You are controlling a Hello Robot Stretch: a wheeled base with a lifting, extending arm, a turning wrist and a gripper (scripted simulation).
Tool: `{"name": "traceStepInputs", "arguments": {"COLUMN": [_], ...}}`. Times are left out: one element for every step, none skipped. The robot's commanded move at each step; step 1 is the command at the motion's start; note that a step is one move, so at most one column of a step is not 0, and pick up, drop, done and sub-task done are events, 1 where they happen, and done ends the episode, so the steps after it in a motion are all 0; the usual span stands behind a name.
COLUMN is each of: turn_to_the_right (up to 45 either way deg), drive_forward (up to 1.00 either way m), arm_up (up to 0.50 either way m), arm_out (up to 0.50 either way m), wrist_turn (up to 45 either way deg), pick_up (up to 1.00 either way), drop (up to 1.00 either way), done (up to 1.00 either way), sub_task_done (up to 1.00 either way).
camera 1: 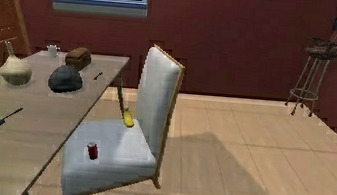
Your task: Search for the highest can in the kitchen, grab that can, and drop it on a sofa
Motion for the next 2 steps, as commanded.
{"name": "traceStepInputs", "arguments": {"turn_to_the_right": [0.0, -45.0], "drive_forward": [0.15, 0.0], "arm_up": [0.0, 0.0], "arm_out": [0.0, 0.0], "wrist_turn": [0.0, 0.0], "pick_up": [0.0, 0.0], "drop": [0.0, 0.0], "done": [0.0, 0.0], "sub_task_done": [0.0, 0.0]}}
